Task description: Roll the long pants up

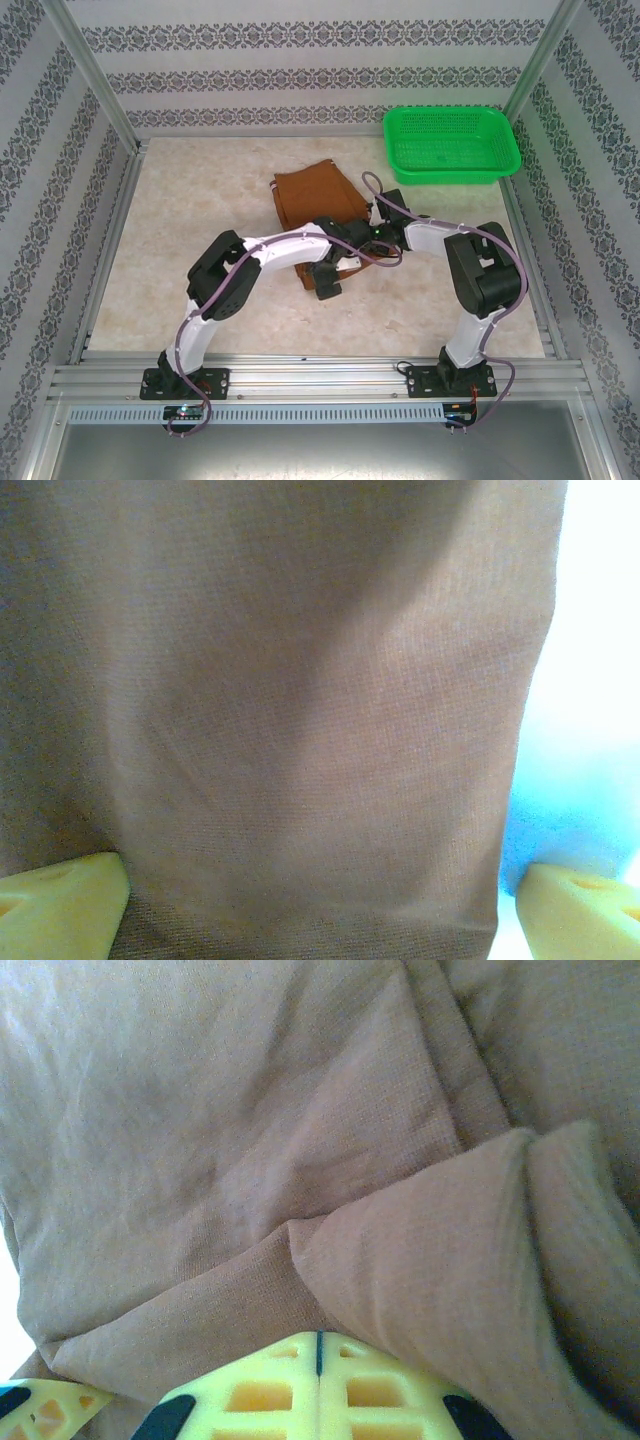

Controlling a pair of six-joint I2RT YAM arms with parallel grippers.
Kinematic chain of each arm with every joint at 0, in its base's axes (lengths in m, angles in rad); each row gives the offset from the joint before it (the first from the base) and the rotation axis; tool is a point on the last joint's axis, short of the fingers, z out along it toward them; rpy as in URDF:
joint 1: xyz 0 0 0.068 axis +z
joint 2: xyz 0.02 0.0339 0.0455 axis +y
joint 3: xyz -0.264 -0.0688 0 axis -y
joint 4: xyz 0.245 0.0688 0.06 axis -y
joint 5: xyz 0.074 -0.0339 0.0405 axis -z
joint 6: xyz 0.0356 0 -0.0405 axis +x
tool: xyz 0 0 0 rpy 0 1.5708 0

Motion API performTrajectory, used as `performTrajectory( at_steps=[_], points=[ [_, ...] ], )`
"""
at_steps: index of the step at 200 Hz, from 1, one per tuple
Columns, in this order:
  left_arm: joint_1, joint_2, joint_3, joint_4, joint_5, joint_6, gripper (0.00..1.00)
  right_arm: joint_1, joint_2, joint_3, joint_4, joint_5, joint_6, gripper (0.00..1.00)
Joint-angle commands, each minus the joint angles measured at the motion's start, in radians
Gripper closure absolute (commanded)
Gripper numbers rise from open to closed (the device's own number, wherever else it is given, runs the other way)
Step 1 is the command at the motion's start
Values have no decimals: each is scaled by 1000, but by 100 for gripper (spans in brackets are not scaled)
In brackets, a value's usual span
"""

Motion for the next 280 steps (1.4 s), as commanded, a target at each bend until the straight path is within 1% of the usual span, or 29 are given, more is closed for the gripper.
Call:
performTrajectory(
  at_steps=[1, 9, 19, 34, 45, 53, 55, 58, 60, 63, 64, 69, 77, 88, 107, 127, 136, 142, 156, 162, 172, 177, 188, 205, 213, 219, 238, 260, 280],
  points=[
    [143, 192, -12, 78, -98, -83, 5, 28, 24, -31, -124, -23, -21, 100],
    [147, 201, -6, 76, -71, -84, 12, 28, 22, -30, -123, -22, -21, 100],
    [155, 209, -1, 76, -24, -84, 18, 28, 16, -33, -126, -18, -24, 100],
    [158, 229, 21, 49, 5, -73, 32, 26, 12, -35, -128, -11, -22, 100],
    [159, 236, 30, 33, 32, -65, 44, 25, 11, -38, -124, -10, -19, 100],
    [159, 234, 31, 25, 59, -63, 59, 27, 10, -37, -124, -12, -16, 100],
    [159, 233, 31, 22, 70, -62, 65, 27, 10, -38, -124, -13, -16, 100],
    [159, 232, 31, 16, 80, -62, 76, 26, 9, -39, -124, -12, -15, 100],
    [158, 231, 30, 17, 79, -66, 81, 26, 9, -39, -123, -12, -15, 100],
    [155, 227, 26, 23, 65, -76, 98, 27, 7, -41, -123, -11, -14, 100],
    [154, 225, 24, 27, 59, -79, 100, 26, 7, -42, -122, -11, -13, 100],
    [150, 211, 6, 48, 46, -85, 100, 27, 4, -43, -122, -8, -11, 100],
    [142, 186, -18, 58, 67, -80, 100, 27, -1, -45, -126, -4, -9, 100],
    [125, 149, -36, 56, 60, -90, 100, 27, -13, -45, -138, 7, -13, 100],
    [93, 67, -54, 12, 146, -112, 100, 15, -44, -39, -175, 43, -19, 99],
    [79, -33, -83, -16, 312, -149, 100, -25, -147, -52, -183, 102, -25, 87],
    [80, -76, -100, -22, 394, -159, 100, -48, -216, -61, -177, 116, -24, 76],
    [79, -101, -107, -20, 425, -172, 100, -64, -257, -61, -177, 122, -26, 70],
    [83, -157, -118, -19, 533, -188, 100, -97, -332, -41, -214, 142, -34, 67],
    [87, -172, -118, -16, 569, -202, 100, -110, -360, -31, -233, 154, -36, 60],
    [98, -188, -119, -12, 645, -221, 100, -128, -402, -21, -249, 158, -40, 58],
    [108, -190, -114, -15, 693, -229, 100, -135, -416, -14, -258, 157, -45, 54],
    [125, -192, -107, -9, 776, -256, 100, -141, -434, 8, -289, 147, -56, 53],
    [151, -190, -88, 1, 963, -290, 100, -141, -452, 18, -309, 128, -53, 53],
    [167, -186, -86, 15, 1076, -309, 100, -140, -463, 15, -311, 117, -48, 53],
    [180, -186, -88, 38, 1158, -334, 100, -140, -472, 11, -309, 113, -45, 53],
    [213, -205, -142, 172, 1319, -461, 100, -138, -497, -4, -319, 111, -44, 53],
    [254, -243, -230, 391, 1425, -655, 100, -139, -517, -21, -321, 106, -39, 54],
    [297, -271, -309, 535, 1446, -814, 100, -134, -521, -22, -316, 80, -37, 54]
  ],
)
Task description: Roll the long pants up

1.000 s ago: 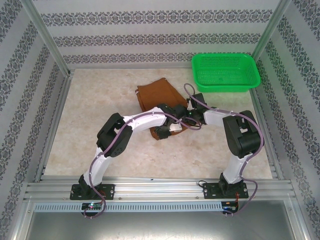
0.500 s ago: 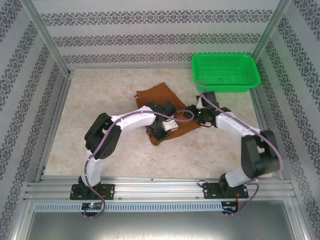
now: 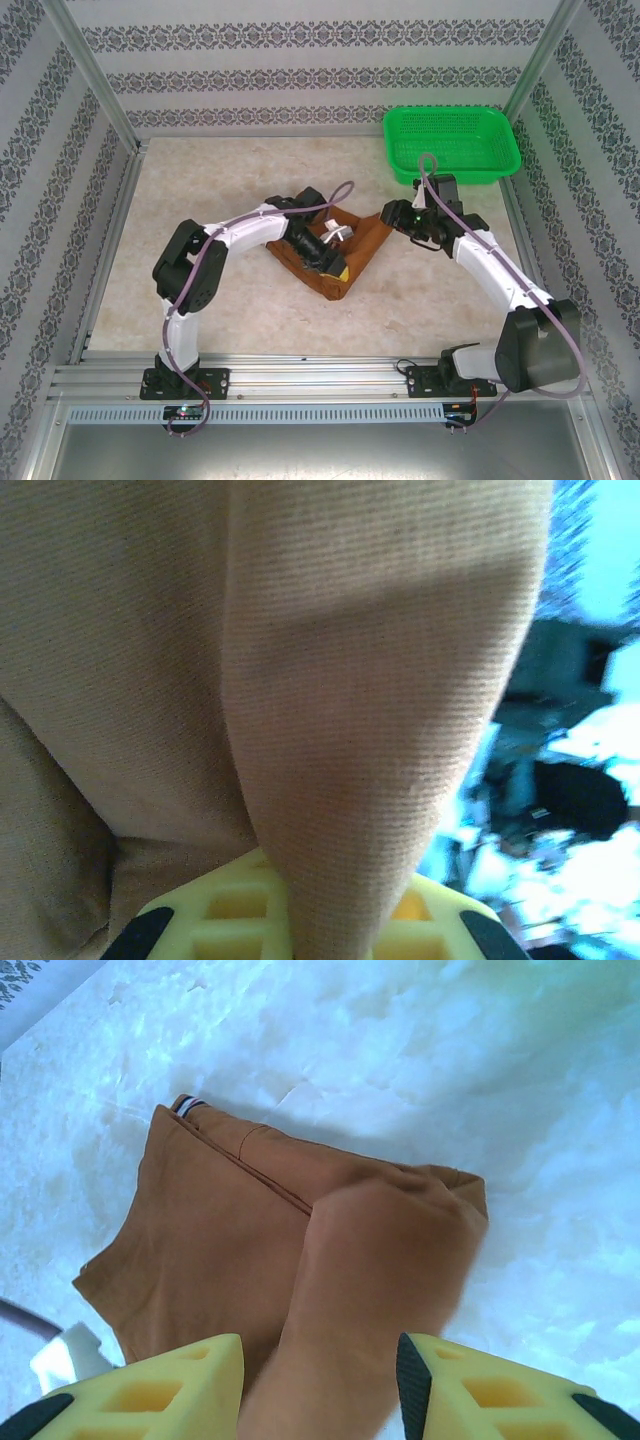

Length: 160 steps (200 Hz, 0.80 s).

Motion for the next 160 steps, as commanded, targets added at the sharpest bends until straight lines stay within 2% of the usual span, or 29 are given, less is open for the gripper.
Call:
performTrajectory(
  at_steps=[1, 23, 39, 46, 57, 63, 73, 92, 137, 160],
  points=[
    [51, -74, -72, 250, 199, -268, 100, 14, -24, -10, -19, -38, -8, 54],
    [93, -81, -154, 244, 149, -329, 100, 32, 0, 10, -19, -57, -10, 54],
    [132, -59, -187, 170, 83, -299, 100, 58, 29, 33, -18, -61, -8, 59],
    [146, -35, -172, 69, 24, -237, 100, 69, 47, 46, -19, -59, -9, 62],
    [150, 0, -149, -37, -72, -143, 100, 89, 79, 73, -28, -63, -12, 79],
    [151, 20, -138, -79, -127, -112, 100, 99, 93, 88, -32, -65, -13, 84],
    [148, 46, -121, -115, -198, -77, 100, 124, 121, 112, -39, -70, -19, 100],
    [149, 66, -95, -126, -307, -54, 100, 172, 165, 140, -45, -75, -34, 100],
    [149, 116, -51, -143, -349, 9, 100, 218, 323, 183, 8, -142, -36, 100],
    [146, 101, -33, -214, -459, 89, 100, 218, 456, 217, 39, -162, -50, 100]
  ],
)
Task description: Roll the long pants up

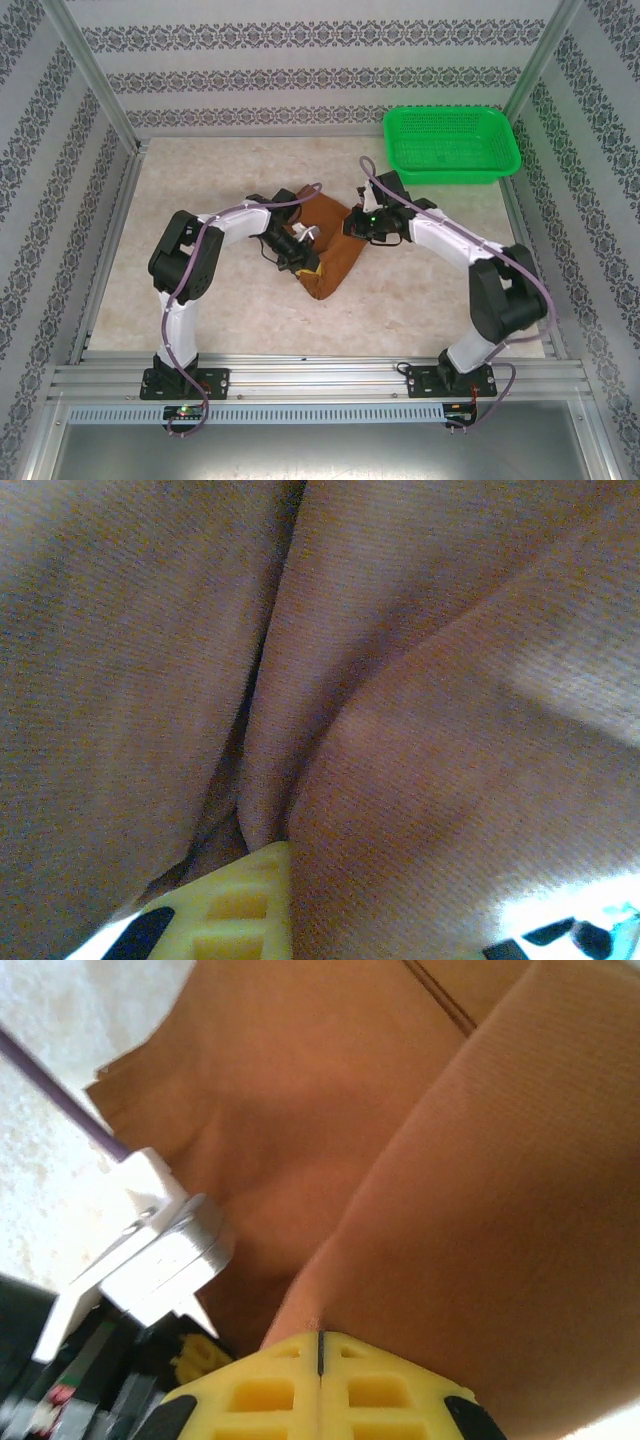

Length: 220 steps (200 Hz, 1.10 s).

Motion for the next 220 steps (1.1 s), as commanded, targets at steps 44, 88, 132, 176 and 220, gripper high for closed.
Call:
performTrajectory(
  at_steps=[44, 88, 132, 176, 220],
  points=[
    [-7, -158, -19, -122, -670, 172, 65, -32, 331, 74, 80, -70, -7, 100],
    [-129, -532, -214, 104, -966, 182, 47, -30, 395, 27, 138, -64, 44, 100],
    [-391, -502, -220, 176, -1219, 331, 44, -27, 339, -76, 177, -52, 78, 100],
    [-505, -317, -144, 191, -1336, 430, 22, -23, 292, -147, 214, -48, 108, 100],
    [-566, -240, -94, 193, -1347, 484, 17, -15, 283, -153, 223, -42, 114, 100]
  ],
)
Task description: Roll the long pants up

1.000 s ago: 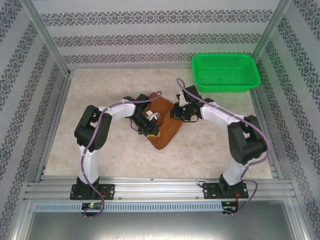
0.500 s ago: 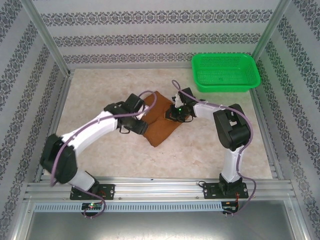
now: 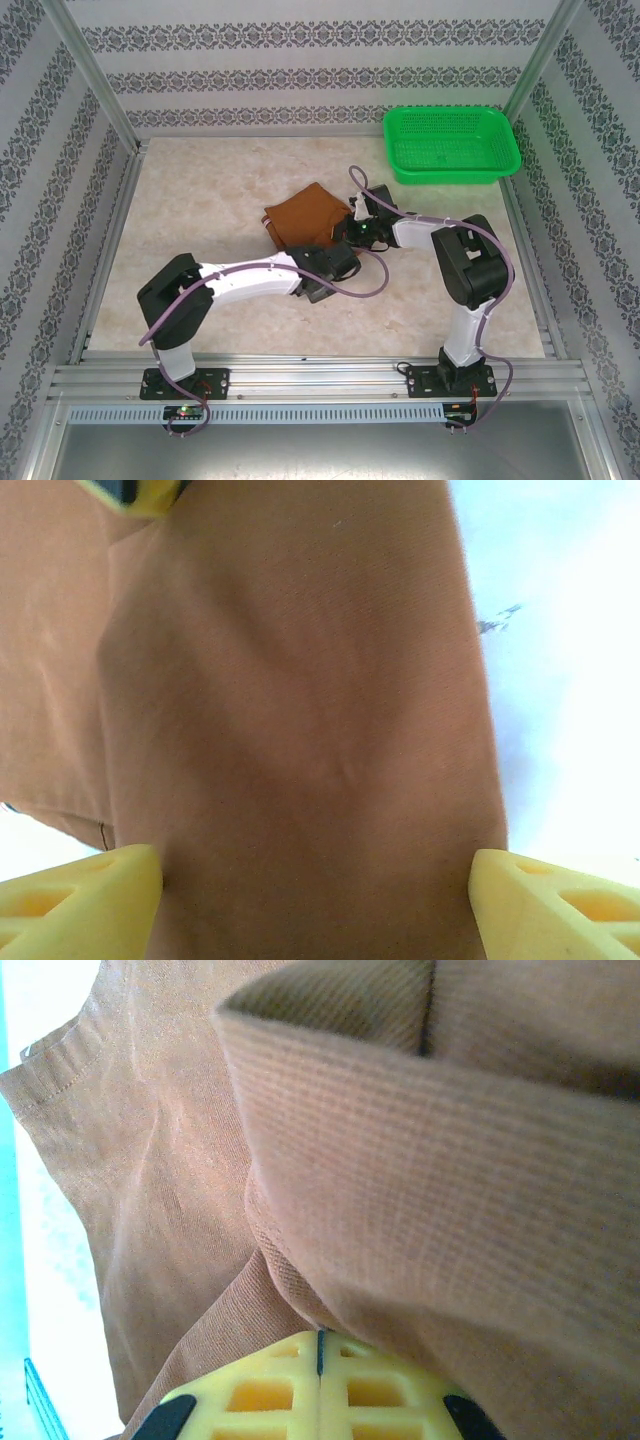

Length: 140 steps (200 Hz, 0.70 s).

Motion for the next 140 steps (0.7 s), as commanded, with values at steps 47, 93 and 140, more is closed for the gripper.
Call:
performTrajectory(
  at_steps=[47, 93, 140],
  points=[
    [-36, 87, 59, 37, -46, 91, 11, 16, 67, -30, -181, 80, 24, 100],
    [23, 231, 100, 26, -142, 65, 10, 20, 48, -30, -197, 88, 16, 100],
    [160, 319, 141, -61, -121, -21, 11, 19, 29, -30, -216, 100, 2, 100]
  ],
)
